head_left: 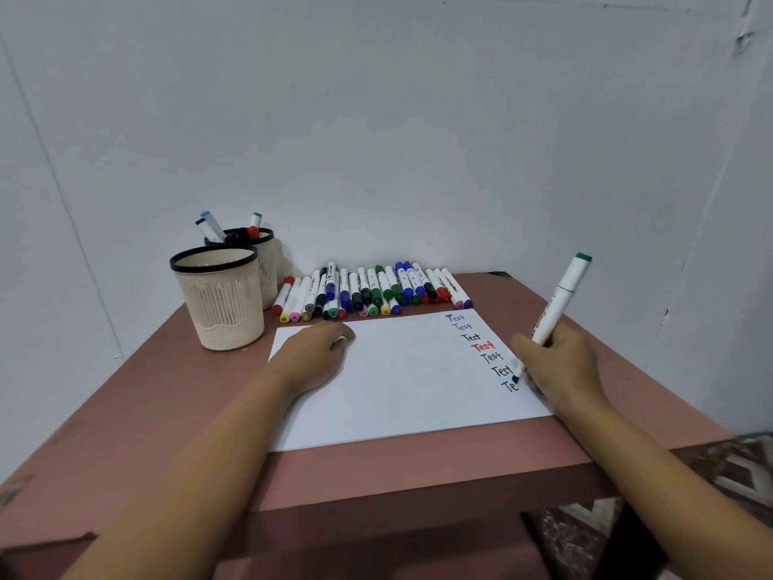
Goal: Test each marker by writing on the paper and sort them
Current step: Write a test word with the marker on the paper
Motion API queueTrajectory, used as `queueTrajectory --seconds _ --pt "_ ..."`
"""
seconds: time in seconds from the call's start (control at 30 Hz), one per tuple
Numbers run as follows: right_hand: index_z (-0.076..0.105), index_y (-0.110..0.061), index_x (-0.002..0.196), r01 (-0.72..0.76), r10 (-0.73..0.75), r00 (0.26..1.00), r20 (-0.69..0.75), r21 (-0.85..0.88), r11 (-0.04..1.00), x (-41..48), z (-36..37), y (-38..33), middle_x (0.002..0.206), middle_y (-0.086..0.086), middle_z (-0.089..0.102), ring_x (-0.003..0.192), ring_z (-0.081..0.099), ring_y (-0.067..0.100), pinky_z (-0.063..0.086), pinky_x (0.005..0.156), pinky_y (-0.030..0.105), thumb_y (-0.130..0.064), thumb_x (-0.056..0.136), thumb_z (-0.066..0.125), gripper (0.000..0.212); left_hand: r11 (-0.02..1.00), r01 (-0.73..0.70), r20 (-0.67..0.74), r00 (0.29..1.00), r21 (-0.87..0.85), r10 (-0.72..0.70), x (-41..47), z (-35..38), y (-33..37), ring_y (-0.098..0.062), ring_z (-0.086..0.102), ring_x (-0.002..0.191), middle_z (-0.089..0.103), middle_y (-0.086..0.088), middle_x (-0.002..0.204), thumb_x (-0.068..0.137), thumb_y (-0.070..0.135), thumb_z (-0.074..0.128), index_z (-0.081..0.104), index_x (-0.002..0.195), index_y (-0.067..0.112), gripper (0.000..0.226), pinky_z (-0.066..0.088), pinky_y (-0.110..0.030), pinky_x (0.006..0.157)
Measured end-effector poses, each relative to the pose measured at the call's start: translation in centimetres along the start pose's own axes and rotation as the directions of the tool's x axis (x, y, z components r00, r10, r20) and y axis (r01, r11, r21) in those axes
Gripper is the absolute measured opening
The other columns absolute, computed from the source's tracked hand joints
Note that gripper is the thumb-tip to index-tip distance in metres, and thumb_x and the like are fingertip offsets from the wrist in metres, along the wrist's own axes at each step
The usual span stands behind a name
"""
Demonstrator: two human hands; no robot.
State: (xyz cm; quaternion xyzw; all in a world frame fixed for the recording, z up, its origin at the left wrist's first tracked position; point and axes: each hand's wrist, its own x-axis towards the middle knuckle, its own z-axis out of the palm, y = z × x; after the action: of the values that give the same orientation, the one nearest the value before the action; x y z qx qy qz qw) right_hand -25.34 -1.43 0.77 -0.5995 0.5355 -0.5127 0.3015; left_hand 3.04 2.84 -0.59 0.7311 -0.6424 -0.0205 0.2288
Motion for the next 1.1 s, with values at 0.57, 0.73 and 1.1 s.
queueTrajectory --seconds 0.57,0.73,1.1 --pt "0.041 -0.011 0.063 -0.022 0.022 0.998 -0.052 0.005 1.0 0.09 -0.12 0.19 0.06 0.008 0.048 0.048 0.046 0.021 0.041 0.055 0.032 -0.01 0.08 0.059 0.026 1.0 -0.003 0.006 1.0 -0.001 0.003 0.0 -0.04 0.04 -0.015 0.049 0.118 0.056 0.002 0.129 0.099 0.018 0.038 0.057 0.123 0.021 0.031 0.037 -0.028 0.1" --pt "0.035 -0.011 0.062 0.048 -0.05 0.998 -0.031 -0.055 0.997 -0.13 -0.06 -0.12 0.06 0.004 0.039 0.049 0.037 0.016 0.031 0.047 0.026 -0.006 0.084 0.057 0.031 1.0 0.0 0.008 1.0 -0.005 0.0 0.0 -0.07 0.01 -0.015 0.049 0.118 0.055 0.002 0.129 0.099 0.018 0.038 0.057 0.123 0.021 0.031 0.037 -0.028 0.099" --pt "0.039 -0.012 0.062 0.0 0.0 0.999 -0.052 -0.008 1.0 0.2 0.03 0.35 0.061 0.007 0.047 0.05 0.044 0.02 0.04 0.057 0.033 -0.009 0.08 0.059 0.027 1.0 0.002 0.005 1.0 -0.003 -0.002 -0.11 -0.13 0.11 -0.015 0.05 0.118 0.055 0.003 0.129 0.099 0.019 0.037 0.057 0.122 0.022 0.031 0.037 -0.027 0.099"
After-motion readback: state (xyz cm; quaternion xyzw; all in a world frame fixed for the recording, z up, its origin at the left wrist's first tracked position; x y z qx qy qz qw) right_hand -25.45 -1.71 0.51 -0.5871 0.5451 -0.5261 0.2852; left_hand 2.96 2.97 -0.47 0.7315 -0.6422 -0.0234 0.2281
